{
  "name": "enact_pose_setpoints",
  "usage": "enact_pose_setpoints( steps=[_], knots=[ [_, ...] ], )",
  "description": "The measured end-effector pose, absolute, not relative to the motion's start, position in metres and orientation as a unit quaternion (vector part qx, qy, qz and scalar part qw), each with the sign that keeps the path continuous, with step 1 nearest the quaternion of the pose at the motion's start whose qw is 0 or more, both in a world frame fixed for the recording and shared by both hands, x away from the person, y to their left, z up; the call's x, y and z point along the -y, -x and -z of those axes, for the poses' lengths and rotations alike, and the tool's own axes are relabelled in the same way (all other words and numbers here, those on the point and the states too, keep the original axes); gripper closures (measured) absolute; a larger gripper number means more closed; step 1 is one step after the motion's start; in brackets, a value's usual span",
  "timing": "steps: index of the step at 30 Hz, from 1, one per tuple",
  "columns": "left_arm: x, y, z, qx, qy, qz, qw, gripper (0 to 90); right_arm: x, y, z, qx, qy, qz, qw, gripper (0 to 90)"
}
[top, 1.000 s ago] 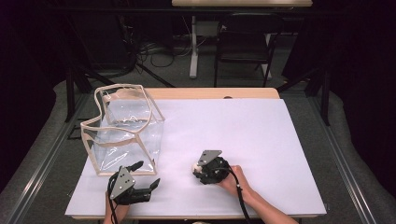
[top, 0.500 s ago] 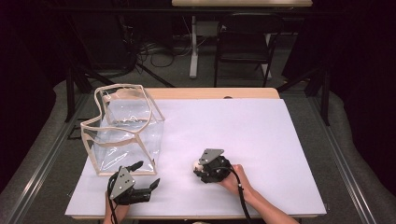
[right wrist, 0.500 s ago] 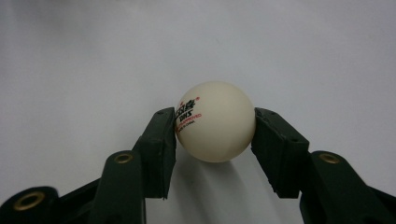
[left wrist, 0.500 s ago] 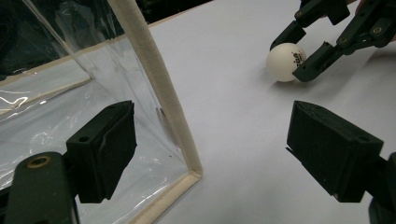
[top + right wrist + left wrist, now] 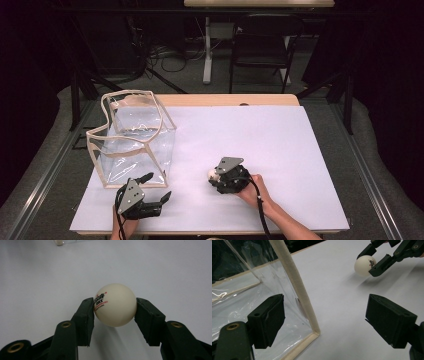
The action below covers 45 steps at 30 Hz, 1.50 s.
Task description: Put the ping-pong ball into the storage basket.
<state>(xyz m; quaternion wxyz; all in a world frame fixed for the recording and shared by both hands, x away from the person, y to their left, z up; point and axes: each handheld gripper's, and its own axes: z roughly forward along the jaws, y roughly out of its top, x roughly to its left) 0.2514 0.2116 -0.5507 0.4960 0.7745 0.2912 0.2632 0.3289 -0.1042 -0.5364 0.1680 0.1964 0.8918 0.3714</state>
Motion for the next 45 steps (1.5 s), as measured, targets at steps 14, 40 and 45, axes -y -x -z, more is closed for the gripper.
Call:
enact_pose_setpoints(
  steps=[14, 40, 45],
  knots=[
    [-0.211, -0.251, 0.551, -0.291, -0.775, -0.263, 0.496, 16.1, 0.110, -0.329, 0.526, -0.884, -0.199, -0.384, 0.177, 50.3],
    [-0.211, -0.252, 0.551, -0.290, -0.775, -0.262, 0.496, 16.1, 0.117, -0.329, 0.513, -0.874, -0.208, -0.398, 0.183, 50.4],
    [-0.211, -0.252, 0.551, -0.289, -0.775, -0.262, 0.496, 16.1, 0.116, -0.329, 0.511, -0.875, -0.206, -0.399, 0.183, 50.4]
  ],
)
